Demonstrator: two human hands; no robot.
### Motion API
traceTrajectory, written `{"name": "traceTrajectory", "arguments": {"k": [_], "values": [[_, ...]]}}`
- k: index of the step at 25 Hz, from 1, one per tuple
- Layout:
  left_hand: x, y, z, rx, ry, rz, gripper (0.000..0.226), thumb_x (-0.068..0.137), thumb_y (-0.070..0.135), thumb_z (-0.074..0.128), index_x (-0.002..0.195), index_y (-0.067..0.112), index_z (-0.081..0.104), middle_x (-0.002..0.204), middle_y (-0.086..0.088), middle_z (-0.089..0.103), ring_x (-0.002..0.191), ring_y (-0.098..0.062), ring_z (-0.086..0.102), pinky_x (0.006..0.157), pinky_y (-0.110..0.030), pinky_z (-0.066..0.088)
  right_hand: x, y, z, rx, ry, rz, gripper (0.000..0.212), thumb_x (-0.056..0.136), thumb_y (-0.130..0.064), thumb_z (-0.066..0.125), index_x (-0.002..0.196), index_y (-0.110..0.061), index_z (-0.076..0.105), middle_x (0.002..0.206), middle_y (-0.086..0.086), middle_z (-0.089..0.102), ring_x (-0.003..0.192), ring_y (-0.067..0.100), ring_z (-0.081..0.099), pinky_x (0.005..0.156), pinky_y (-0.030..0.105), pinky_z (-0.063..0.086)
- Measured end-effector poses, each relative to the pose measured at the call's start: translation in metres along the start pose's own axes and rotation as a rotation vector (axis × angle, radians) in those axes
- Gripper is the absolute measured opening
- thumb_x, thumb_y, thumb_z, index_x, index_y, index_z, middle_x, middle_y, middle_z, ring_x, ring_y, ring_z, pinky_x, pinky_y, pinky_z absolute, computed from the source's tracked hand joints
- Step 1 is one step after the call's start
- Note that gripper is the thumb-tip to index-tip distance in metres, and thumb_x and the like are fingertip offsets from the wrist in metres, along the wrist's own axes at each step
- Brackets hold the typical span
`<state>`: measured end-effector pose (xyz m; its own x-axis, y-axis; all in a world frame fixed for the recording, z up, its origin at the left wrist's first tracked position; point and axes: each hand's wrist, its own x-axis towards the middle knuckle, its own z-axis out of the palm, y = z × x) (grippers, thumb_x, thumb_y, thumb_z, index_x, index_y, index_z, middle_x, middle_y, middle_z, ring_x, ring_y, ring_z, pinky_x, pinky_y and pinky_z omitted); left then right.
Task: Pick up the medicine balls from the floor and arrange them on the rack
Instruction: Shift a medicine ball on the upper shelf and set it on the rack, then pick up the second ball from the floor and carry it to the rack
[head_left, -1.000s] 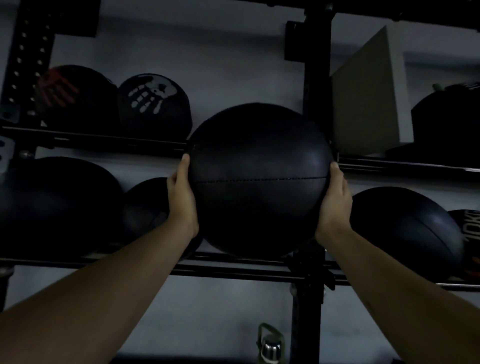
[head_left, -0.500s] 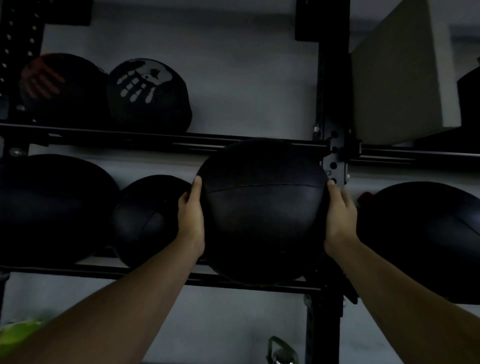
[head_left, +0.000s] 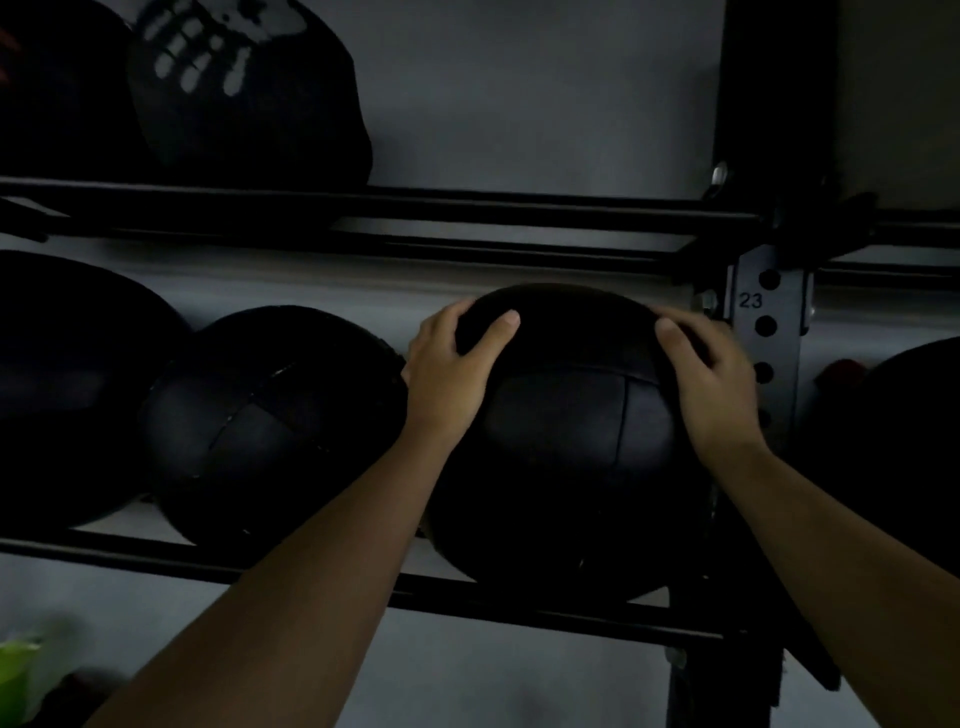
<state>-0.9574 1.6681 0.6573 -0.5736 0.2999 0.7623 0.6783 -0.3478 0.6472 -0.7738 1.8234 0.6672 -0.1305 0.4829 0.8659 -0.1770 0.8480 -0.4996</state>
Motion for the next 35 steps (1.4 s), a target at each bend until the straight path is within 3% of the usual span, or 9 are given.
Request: {"name": "traceTrajectory", "arguments": {"k": [11, 13, 16, 18, 21, 24, 27, 31, 35], "values": [[-0.005, 0.01, -0.008, 0.026, -0.079, -0.028, 0.074, 0.081, 0.078, 0.056, 0.146, 0.043, 0.053, 0.153, 0.01, 0.049, 0.143, -0.015, 0.046, 0.122, -0.047, 0.036, -0.006, -0.008, -0.01, -0.028, -0.091, 0.051, 0.037, 0.099, -0.055, 0.054, 0.131, -0.039, 0.066, 0.135, -0.008, 0.057, 0.129, 0.008, 0.053, 0.115, 0.033, 0.039], [-0.009, 0.014, -0.012, 0.066, -0.123, -0.035, 0.074, 0.087, 0.077, 0.054, 0.152, 0.041, 0.047, 0.158, 0.008, 0.046, 0.145, -0.016, 0.045, 0.122, -0.045, 0.036, -0.011, -0.01, -0.013, -0.052, -0.147, 0.082, 0.045, 0.099, -0.061, 0.047, 0.14, -0.044, 0.058, 0.145, -0.009, 0.053, 0.136, 0.009, 0.047, 0.118, 0.034, 0.033], [-0.017, 0.022, -0.019, 0.188, -0.202, -0.078, 0.082, 0.092, 0.078, 0.044, 0.163, 0.039, 0.027, 0.174, 0.003, 0.021, 0.16, -0.024, 0.02, 0.129, -0.053, 0.02, -0.02, -0.015, -0.019, -0.218, -0.254, 0.101, 0.06, 0.102, -0.065, 0.029, 0.158, -0.044, 0.033, 0.17, -0.004, 0.028, 0.158, 0.017, 0.019, 0.127, 0.047, 0.016], [-0.025, 0.023, -0.027, 0.267, -0.24, -0.108, 0.085, 0.094, 0.079, 0.038, 0.165, 0.04, 0.015, 0.177, 0.003, 0.008, 0.163, -0.026, 0.007, 0.131, -0.055, 0.01, -0.034, -0.017, -0.026, -0.295, -0.276, 0.125, 0.066, 0.102, -0.066, 0.023, 0.163, -0.04, 0.018, 0.174, -0.004, 0.013, 0.161, 0.017, 0.005, 0.129, 0.049, 0.008], [-0.05, 0.014, -0.046, 0.308, -0.279, -0.11, 0.083, 0.097, 0.075, 0.036, 0.167, 0.038, 0.01, 0.177, 0.002, 0.008, 0.163, -0.022, 0.008, 0.131, -0.05, 0.01, -0.077, -0.016, -0.039, -0.318, -0.269, 0.174, 0.069, 0.102, -0.065, 0.025, 0.164, -0.039, 0.009, 0.175, -0.004, 0.007, 0.161, 0.018, 0.001, 0.128, 0.047, 0.007], [-0.099, -0.007, -0.062, 0.307, -0.281, -0.12, 0.084, 0.099, 0.066, 0.048, 0.167, 0.034, 0.011, 0.176, 0.001, 0.011, 0.161, -0.021, 0.017, 0.129, -0.042, 0.018, -0.133, -0.011, -0.051, -0.351, -0.192, 0.178, 0.064, 0.104, -0.053, 0.041, 0.162, -0.032, 0.023, 0.169, 0.004, 0.026, 0.154, 0.026, 0.027, 0.121, 0.039, 0.024], [-0.166, -0.037, -0.073, 0.343, -0.311, -0.177, 0.083, 0.096, 0.04, 0.069, 0.164, 0.028, 0.021, 0.166, -0.007, 0.028, 0.144, -0.026, 0.045, 0.115, -0.038, 0.041, -0.194, -0.002, -0.059, -0.276, -0.144, 0.226, 0.039, 0.102, -0.032, 0.055, 0.139, -0.02, 0.056, 0.136, 0.007, 0.058, 0.112, 0.025, 0.063, 0.091, 0.027, 0.049], [-0.265, -0.084, -0.086, 0.553, -0.692, -0.348, 0.044, 0.1, 0.036, 0.065, 0.141, 0.022, 0.057, 0.142, -0.002, 0.059, 0.127, -0.022, 0.059, 0.092, -0.029, 0.042, -0.285, 0.026, -0.063, -0.406, -0.472, 0.485, 0.02, 0.1, -0.029, 0.056, 0.112, -0.021, 0.07, 0.103, 0.004, 0.07, 0.078, 0.014, 0.061, 0.06, 0.02, 0.042], [-0.358, -0.118, -0.098, 0.669, -0.953, -0.466, 0.032, 0.098, 0.027, 0.067, 0.126, 0.012, 0.073, 0.128, -0.007, 0.074, 0.122, -0.024, 0.068, 0.098, -0.029, 0.05, -0.398, 0.051, -0.071, -0.616, -0.942, 0.702, 0.023, 0.098, -0.025, 0.057, 0.106, -0.013, 0.074, 0.108, 0.016, 0.075, 0.1, 0.033, 0.07, 0.073, 0.028, 0.044]]}}
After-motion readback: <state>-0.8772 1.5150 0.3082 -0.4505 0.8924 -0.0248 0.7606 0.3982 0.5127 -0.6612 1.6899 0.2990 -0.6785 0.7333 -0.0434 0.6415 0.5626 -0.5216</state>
